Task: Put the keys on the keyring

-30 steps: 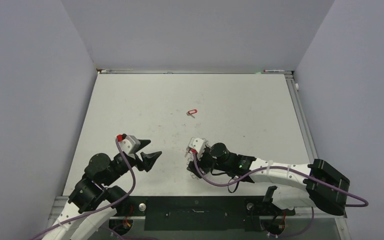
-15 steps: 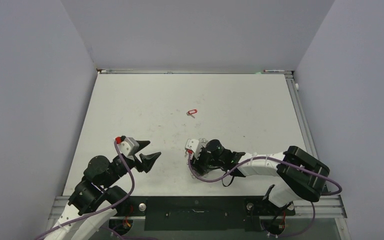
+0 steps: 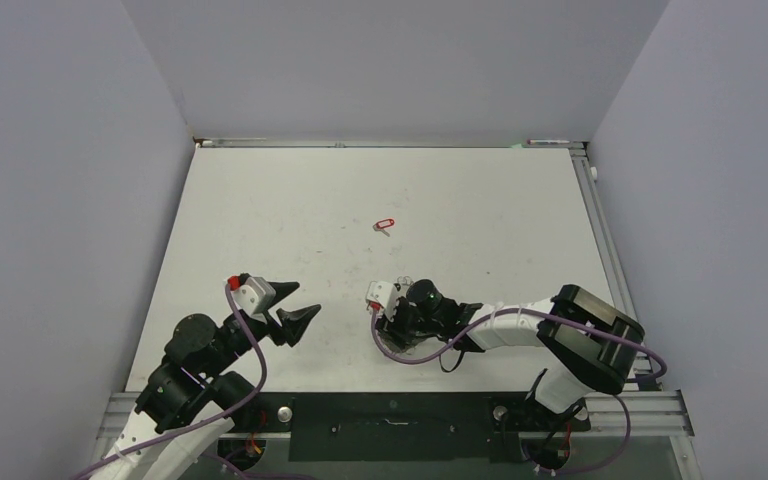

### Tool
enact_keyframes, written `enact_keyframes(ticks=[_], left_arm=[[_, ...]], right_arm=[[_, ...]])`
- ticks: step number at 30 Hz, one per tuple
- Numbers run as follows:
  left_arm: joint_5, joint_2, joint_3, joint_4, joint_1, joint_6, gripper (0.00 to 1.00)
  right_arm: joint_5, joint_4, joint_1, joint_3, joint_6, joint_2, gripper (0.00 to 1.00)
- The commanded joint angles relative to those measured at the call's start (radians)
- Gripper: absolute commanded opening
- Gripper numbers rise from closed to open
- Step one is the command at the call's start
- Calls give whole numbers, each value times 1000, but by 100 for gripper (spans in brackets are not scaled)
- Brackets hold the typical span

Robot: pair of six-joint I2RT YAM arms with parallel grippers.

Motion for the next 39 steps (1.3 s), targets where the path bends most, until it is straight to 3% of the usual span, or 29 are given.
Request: enact_keyframes(ticks=[1, 15, 25, 39], left_arm=[[4, -2, 2, 32, -5, 6, 58], [6, 17, 4, 35, -4, 6, 57], [3, 17, 2, 35, -4, 7, 57], [-3, 11, -1, 35, -4, 8, 57]], right_arm=[[-33, 67, -10, 36, -18, 3, 37], [-32, 80, -17, 46, -32, 5, 39], [-49, 81, -17, 59, -29, 44, 32], [-95, 13, -15, 90, -40, 65, 5]])
